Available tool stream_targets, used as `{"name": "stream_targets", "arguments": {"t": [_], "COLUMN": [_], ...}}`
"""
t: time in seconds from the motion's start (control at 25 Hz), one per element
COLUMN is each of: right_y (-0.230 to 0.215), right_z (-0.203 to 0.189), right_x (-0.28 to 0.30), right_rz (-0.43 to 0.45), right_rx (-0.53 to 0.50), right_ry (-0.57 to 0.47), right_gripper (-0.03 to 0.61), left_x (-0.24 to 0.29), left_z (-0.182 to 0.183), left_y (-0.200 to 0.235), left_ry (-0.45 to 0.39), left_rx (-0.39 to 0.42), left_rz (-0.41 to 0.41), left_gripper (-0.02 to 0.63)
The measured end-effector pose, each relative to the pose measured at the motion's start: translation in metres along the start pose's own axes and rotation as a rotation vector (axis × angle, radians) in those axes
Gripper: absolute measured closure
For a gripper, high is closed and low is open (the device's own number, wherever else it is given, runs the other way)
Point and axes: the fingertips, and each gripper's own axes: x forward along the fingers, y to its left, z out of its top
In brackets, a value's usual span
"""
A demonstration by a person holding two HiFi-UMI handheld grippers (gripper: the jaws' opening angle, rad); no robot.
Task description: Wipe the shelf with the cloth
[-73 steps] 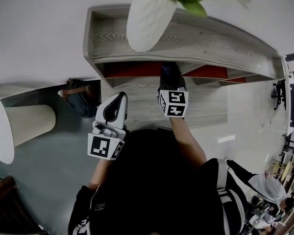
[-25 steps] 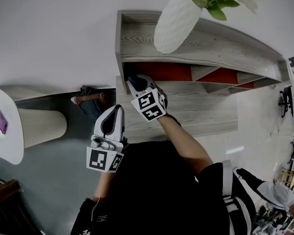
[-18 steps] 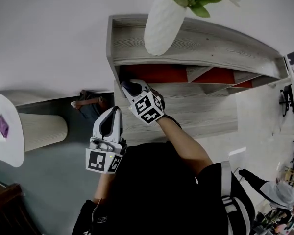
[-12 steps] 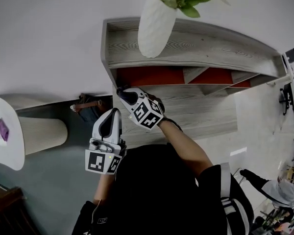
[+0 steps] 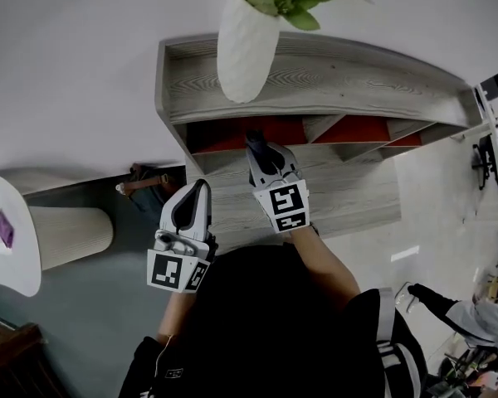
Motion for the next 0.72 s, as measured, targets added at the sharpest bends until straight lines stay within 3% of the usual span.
{"name": "stream_targets", "arguments": {"t": [0.16, 0.32, 0.44, 0.72], "right_y": [-0.063, -0.100, -0.108, -0.097], "right_z": [-0.010, -0.029, -0.043, -0.056], "right_x": [-0.012, -0.007, 0.001, 0.023], "right_rz": [-0.209, -0.314, -0.328, -0.270], "right_rx": [0.044, 0.049, 0.032, -0.004], "right_ry": [0.030, 0.104, 0.168, 0.293], "right_gripper": [0.525, 0.525, 0.525, 0.525], "left_x": [0.014, 0.025, 0.030, 0.031], "left_z": [0.001, 0.000, -0.002, -0.005], "left_y": [-0.012, -0.020, -0.026, -0.023], "left_ry": [-0.008, -0.016, -0.013, -0.006], "left_rx": [0.021, 0.036, 0.035, 0.030], "left_rz": [-0.038, -0.060, -0.075, -0.060], "left_gripper": [0.609, 0.609, 0.609, 0.609]}}
